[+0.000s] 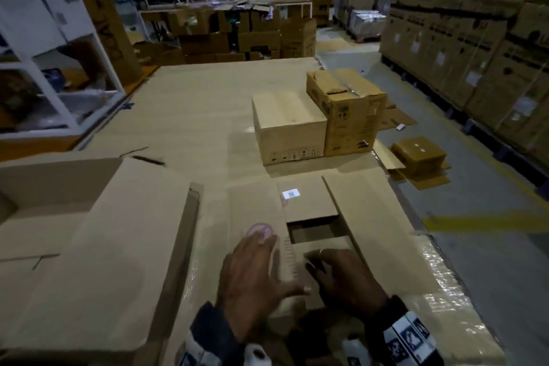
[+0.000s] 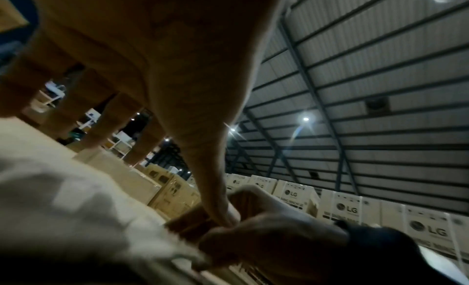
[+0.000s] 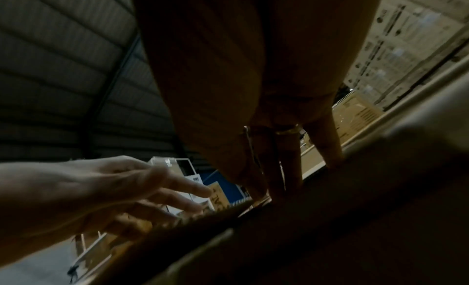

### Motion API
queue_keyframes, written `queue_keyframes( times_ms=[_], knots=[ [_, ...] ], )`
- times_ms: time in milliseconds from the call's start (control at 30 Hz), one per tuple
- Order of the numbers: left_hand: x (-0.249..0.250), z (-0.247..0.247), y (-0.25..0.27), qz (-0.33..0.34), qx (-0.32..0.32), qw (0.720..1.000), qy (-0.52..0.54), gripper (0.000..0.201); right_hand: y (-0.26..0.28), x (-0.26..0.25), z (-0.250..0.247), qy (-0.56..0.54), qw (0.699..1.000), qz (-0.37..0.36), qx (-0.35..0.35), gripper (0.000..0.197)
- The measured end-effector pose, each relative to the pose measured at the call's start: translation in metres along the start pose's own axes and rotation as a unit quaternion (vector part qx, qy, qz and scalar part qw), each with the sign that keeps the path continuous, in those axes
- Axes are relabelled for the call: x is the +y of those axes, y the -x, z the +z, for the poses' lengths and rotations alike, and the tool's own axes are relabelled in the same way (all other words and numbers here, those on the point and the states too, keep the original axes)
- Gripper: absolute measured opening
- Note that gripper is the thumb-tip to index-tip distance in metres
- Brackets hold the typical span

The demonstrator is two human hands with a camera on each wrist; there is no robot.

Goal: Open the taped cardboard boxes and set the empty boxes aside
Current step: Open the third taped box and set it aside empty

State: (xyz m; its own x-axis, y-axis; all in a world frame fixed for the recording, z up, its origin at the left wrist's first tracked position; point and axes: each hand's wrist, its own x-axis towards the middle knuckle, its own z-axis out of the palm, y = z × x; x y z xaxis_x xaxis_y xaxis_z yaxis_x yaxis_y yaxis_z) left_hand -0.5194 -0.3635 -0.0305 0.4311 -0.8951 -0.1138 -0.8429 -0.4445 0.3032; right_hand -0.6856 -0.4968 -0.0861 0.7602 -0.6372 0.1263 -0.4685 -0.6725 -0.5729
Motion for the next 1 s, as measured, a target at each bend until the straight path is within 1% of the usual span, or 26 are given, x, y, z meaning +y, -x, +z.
queue_keyframes(
  times_ms=[33,67,100,167,200,233,300,367,400,433,467,500,567,600,633,667,700,767,833,867,900,933,967,1000],
  knots=[
    [-0.006,0.009,0.012,-0.028,-0.007,1.0,0.011,0.138,0.0,-0.001,0.006,0.014,1.0,-0.005,-0.021,0.03],
    [-0.011,0.017,0.023,-0.047,-0.016,0.998,0.023,0.145,0.001,-0.001,0.011,0.022,0.999,-0.004,-0.044,0.032],
    [-0.016,0.024,0.031,-0.06,-0.026,0.997,0.033,0.146,0.002,0.0,0.014,0.025,0.998,-0.009,-0.061,0.037],
    [-0.022,0.035,0.041,-0.077,-0.022,0.996,0.041,0.138,0.005,0.0,0.018,0.039,0.995,-0.024,-0.088,0.047],
    [-0.024,0.037,0.045,-0.089,-0.005,0.995,0.05,0.131,0.004,-0.004,0.017,0.046,0.994,-0.035,-0.093,0.048],
    [-0.026,0.036,0.049,-0.105,0.015,0.992,0.063,0.125,0.003,-0.011,0.015,0.052,0.993,-0.046,-0.091,0.047],
    [-0.025,0.031,0.056,-0.125,0.054,0.985,0.107,0.112,-0.001,-0.024,0.007,0.04,0.996,-0.047,-0.062,0.05],
    [-0.024,0.024,0.066,-0.127,0.119,0.974,0.146,0.096,-0.009,-0.04,-0.003,0.021,0.997,-0.069,-0.028,0.053],
    [-0.024,0.02,0.072,-0.129,0.152,0.966,0.166,0.087,-0.014,-0.049,-0.006,0.008,0.995,-0.096,-0.013,0.049],
    [-0.023,0.017,0.077,-0.133,0.184,0.957,0.179,0.078,-0.021,-0.061,-0.009,-0.014,0.992,-0.125,-0.007,0.04],
    [-0.022,0.015,0.081,-0.139,0.222,0.948,0.18,0.068,-0.028,-0.074,-0.011,-0.037,0.988,-0.153,-0.013,0.034],
    [-0.022,0.014,0.085,-0.142,0.273,0.934,0.183,0.061,-0.036,-0.088,-0.012,-0.055,0.982,-0.177,-0.027,0.036],
    [-0.023,0.007,0.088,-0.143,0.377,0.89,0.211,0.069,-0.054,-0.108,-0.009,-0.048,0.969,-0.235,-0.065,0.046],
    [-0.025,0.003,0.089,-0.146,0.419,0.869,0.221,0.073,-0.065,-0.114,-0.004,-0.031,0.959,-0.263,-0.095,0.055],
    [-0.03,-0.001,0.09,-0.152,0.454,0.85,0.22,0.074,-0.076,-0.118,0.002,-0.01,0.95,-0.285,-0.127,0.063],
    [-0.035,-0.006,0.091,-0.164,0.476,0.839,0.205,0.071,-0.086,-0.124,0.008,0.019,0.941,-0.299,-0.159,0.07],
    [-0.043,-0.008,0.093,-0.17,0.487,0.838,0.178,0.064,-0.094,-0.128,0.015,0.053,0.931,-0.307,-0.188,0.073],
    [-0.06,-0.005,0.094,-0.165,0.464,0.861,0.127,0.048,-0.108,-0.137,0.027,0.114,0.913,-0.316,-0.234,0.072],
    [-0.076,0.016,0.087,-0.153,0.38,0.906,0.104,0.036,-0.118,-0.138,0.037,0.167,0.892,-0.318,-0.274,0.07],
    [-0.079,0.026,0.083,-0.148,0.312,0.933,0.106,0.037,-0.121,-0.136,0.042,0.192,0.88,-0.317,-0.298,0.071],
    [-0.078,0.032,0.08,-0.148,0.26,0.946,0.124,0.043,-0.124,-0.134,0.046,0.213,0.867,-0.316,-0.32,0.073],
    [-0.075,0.038,0.077,-0.151,0.215,0.952,0.154,0.05,-0.127,-0.132,0.05,0.224,0.858,-0.319,-0.335,0.073],
    [-0.07,0.042,0.074,-0.162,0.18,0.953,0.181,0.055,-0.129,-0.13,0.054,0.232,0.851,-0.323,-0.342,0.067],
    [-0.066,0.043,0.072,-0.162,0.161,0.955,0.191,0.059,-0.131,-0.13,0.058,0.24,0.848,-0.327,-0.341,0.059]
  ],
)
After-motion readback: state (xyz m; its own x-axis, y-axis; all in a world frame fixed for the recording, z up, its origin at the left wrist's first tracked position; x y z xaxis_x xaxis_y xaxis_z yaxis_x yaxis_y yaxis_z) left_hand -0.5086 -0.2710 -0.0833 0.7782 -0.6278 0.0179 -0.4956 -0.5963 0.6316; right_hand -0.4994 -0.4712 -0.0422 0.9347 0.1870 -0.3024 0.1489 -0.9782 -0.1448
